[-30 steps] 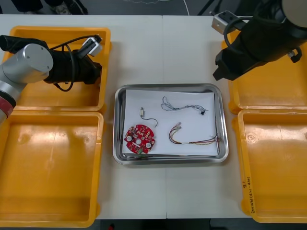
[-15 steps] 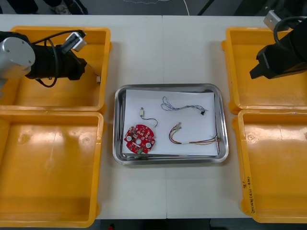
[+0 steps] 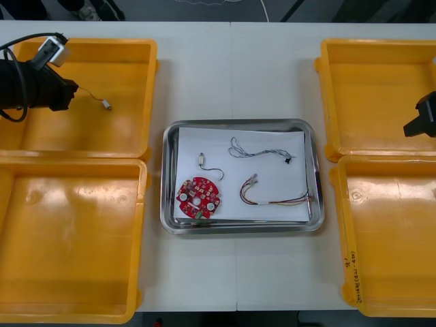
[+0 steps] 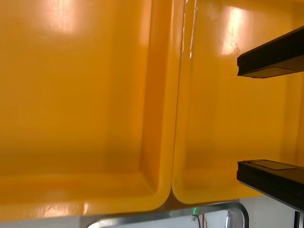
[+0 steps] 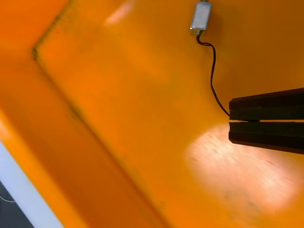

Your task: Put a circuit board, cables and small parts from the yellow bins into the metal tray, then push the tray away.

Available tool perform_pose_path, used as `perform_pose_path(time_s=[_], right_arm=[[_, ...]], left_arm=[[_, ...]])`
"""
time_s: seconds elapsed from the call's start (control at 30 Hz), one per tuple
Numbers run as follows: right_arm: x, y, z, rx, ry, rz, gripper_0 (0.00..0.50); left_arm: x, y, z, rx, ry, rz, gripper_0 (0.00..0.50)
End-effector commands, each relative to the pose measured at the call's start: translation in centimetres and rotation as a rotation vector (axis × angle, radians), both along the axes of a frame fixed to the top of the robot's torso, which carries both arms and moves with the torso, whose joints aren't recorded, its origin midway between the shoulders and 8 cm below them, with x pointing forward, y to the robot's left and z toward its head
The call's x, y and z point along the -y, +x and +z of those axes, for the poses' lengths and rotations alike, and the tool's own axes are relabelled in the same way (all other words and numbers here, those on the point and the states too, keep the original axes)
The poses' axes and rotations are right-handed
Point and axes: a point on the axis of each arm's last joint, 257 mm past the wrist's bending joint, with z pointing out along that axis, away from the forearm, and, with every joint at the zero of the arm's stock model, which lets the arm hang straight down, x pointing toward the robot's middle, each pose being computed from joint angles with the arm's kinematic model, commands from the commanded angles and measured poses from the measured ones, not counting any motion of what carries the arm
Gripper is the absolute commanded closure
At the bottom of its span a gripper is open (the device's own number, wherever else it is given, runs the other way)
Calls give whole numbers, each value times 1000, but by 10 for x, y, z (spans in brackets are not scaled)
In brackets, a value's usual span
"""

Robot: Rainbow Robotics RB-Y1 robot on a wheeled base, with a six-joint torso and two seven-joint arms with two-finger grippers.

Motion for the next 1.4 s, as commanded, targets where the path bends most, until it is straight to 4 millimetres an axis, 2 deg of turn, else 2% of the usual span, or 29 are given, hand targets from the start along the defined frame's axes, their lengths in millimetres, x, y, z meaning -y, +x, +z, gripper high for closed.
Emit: perform_pose_path(time_s=[0.03, 0.3, 0.33, 0.37, 0.4, 0.43, 1.0, 1.4], right_arm=[[42, -17, 5, 14, -38, -76, 0], [71, -48, -20, -29, -40, -133, 0], [74, -53, -24, -36, -40, -143, 0], [77, -55, -27, -44, -41, -148, 0], [79, -58, -30, -51, -42, -154, 0], [81, -59, -31, -53, -46, -156, 0], [81, -48, -38, 16, 18, -204, 0], [70, -33, -44, 73, 40, -170, 0]], left_arm=[[-57, -16, 15, 21, 71, 31, 500], [-71, -21, 14, 22, 61, 56, 500], [-71, -21, 15, 23, 58, 57, 477], [-71, -21, 15, 22, 58, 56, 325], [-71, -21, 15, 23, 57, 56, 90], [-71, -21, 16, 24, 56, 57, 0], [-71, -22, 20, 16, 15, 72, 0], [-64, -32, 39, -86, -26, 173, 0]])
